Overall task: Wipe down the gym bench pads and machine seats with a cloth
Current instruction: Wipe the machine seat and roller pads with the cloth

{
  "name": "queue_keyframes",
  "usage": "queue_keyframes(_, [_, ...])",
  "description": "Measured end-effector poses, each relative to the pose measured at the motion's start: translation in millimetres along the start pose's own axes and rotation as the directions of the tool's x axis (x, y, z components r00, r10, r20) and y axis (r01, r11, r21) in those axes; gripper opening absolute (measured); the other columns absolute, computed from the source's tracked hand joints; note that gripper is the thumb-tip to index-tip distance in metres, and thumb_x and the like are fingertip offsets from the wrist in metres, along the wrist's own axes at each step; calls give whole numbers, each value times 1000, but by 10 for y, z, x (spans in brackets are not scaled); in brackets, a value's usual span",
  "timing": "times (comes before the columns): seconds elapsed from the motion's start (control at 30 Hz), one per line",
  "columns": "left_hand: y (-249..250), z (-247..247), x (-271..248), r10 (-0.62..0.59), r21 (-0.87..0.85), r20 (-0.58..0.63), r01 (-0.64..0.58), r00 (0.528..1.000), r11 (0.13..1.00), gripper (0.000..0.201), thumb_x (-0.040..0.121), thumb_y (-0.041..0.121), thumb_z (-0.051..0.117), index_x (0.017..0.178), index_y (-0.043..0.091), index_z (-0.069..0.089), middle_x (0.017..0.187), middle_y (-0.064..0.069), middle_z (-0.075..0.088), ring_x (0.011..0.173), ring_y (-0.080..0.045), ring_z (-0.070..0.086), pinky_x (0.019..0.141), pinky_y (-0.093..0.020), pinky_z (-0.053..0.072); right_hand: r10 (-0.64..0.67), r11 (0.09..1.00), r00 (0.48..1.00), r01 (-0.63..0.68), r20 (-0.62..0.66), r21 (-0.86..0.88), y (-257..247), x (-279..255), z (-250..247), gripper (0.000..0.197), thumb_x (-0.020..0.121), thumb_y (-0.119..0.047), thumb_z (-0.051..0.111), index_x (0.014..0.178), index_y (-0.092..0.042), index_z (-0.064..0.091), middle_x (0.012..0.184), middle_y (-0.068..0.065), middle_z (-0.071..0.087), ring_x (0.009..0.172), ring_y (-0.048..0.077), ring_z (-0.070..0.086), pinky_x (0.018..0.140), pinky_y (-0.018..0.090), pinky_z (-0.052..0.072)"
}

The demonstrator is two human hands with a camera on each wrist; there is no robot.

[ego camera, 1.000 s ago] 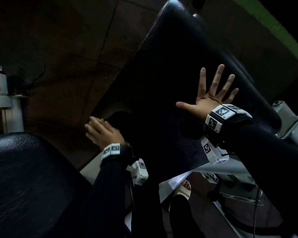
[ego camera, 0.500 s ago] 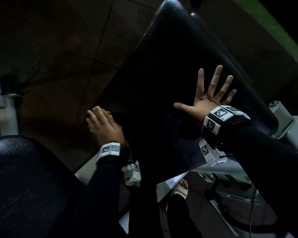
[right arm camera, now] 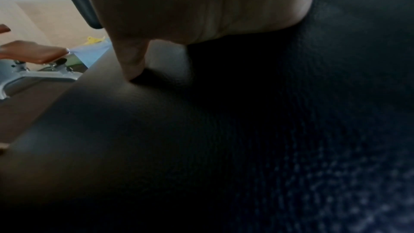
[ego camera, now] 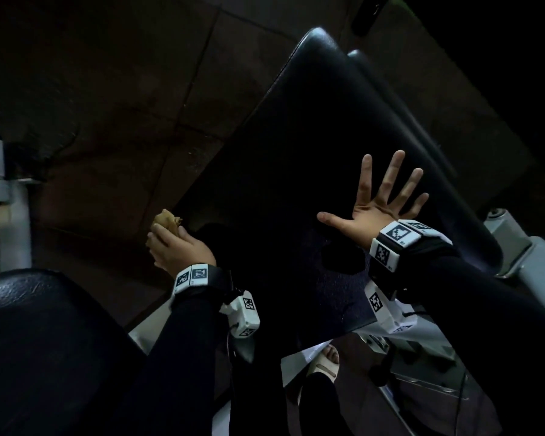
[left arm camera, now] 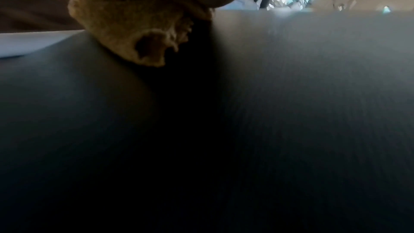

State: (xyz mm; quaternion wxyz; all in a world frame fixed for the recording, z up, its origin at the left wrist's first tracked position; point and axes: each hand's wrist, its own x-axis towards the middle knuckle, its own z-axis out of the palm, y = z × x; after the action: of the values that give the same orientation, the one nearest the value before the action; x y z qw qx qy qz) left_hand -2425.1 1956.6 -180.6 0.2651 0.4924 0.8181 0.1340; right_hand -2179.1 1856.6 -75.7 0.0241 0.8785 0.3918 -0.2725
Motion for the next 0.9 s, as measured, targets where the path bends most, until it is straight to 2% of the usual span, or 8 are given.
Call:
queue_keyframes(0.1, [223, 5, 181, 114, -12, 12, -114, 993, 993, 44, 95, 13, 46, 138, 4, 42, 141, -20, 42, 130, -37, 40, 108, -46, 31, 11, 1000, 1000, -11, 15, -13, -10, 4, -11, 117, 55, -90, 39, 136, -43, -32, 141, 2, -48, 127, 34, -44, 93, 58, -27])
queue_keyframes(0.2, [618, 13, 268, 277, -65, 76, -273, 958, 960, 35, 94, 12, 50, 128, 5, 52, 131, -22, 42, 113, -35, 51, 95, -37, 42, 21, 1000, 1000, -21, 21, -11, -22, 5, -23, 118, 54, -90, 39, 135, -44, -33, 140, 0, -49, 118, 29, -54, 91, 54, -32])
queue_keyframes(0.3, [1090, 31, 298, 491, -104, 169, -480, 855, 871, 28, 95, 14, 50, 120, 3, 58, 120, -23, 43, 97, -32, 54, 80, -25, 41, 33, 999, 999, -33, 34, -15, -36, -10, -41, 118, 53, -91, 36, 136, -43, -33, 138, -1, -51, 113, 28, -58, 90, 53, -32])
queue_keyframes(0.4, [1523, 37, 404, 550, -151, 283, -530, 786, 835, 26, 97, 16, 47, 116, 2, 59, 115, -22, 50, 98, -34, 55, 72, -16, 32, 48, 999, 998, -47, 44, -18, -56, -20, -52, 118, 52, -92, 34, 138, -42, -31, 140, 0, -49, 117, 28, -56, 91, 52, -33])
queue_keyframes(0.53, [2035, 36, 495, 612, -168, 400, -602, 682, 781, 28, 97, 20, 45, 122, 11, 57, 115, -15, 62, 107, -31, 57, 87, -31, 40, 56, 998, 997, -55, 56, -20, -56, -30, -63, 119, 51, -95, 29, 139, -39, -29, 141, 1, -48, 119, 27, -54, 89, 50, -34])
queue_keyframes(0.63, [2374, 55, 495, 581, -156, 486, -590, 652, 793, 30, 98, 33, 42, 125, 25, 54, 113, -9, 66, 105, -31, 60, 80, -29, 41, 71, 997, 996, -71, 58, 3, -77, -30, -70, 120, 51, -94, 31, 140, -40, -27, 142, 0, -47, 121, 25, -53, 90, 47, -35])
queue_keyframes(0.77, [2662, 146, 426, 544, -174, 603, -568, 584, 804, 41, 99, 43, 35, 138, 32, 41, 129, -6, 58, 116, -29, 55, 89, -29, 38, 94, 996, 994, -94, 59, 2, -96, -25, -76, 120, 49, -97, 29, 139, -41, -28, 142, -1, -48, 121, 24, -53, 89, 42, -42])
queue_keyframes(0.9, [2782, 225, 368, 530, -221, 683, -550, 502, 805, 67, 88, 57, 50, 146, 34, 26, 144, -3, 42, 129, -23, 44, 109, -34, 31, 107, 994, 992, -107, 73, -11, -111, -37, -93, 116, 50, -97, 22, 139, -41, -29, 142, -1, -48, 123, 26, -52, 89, 39, -42])
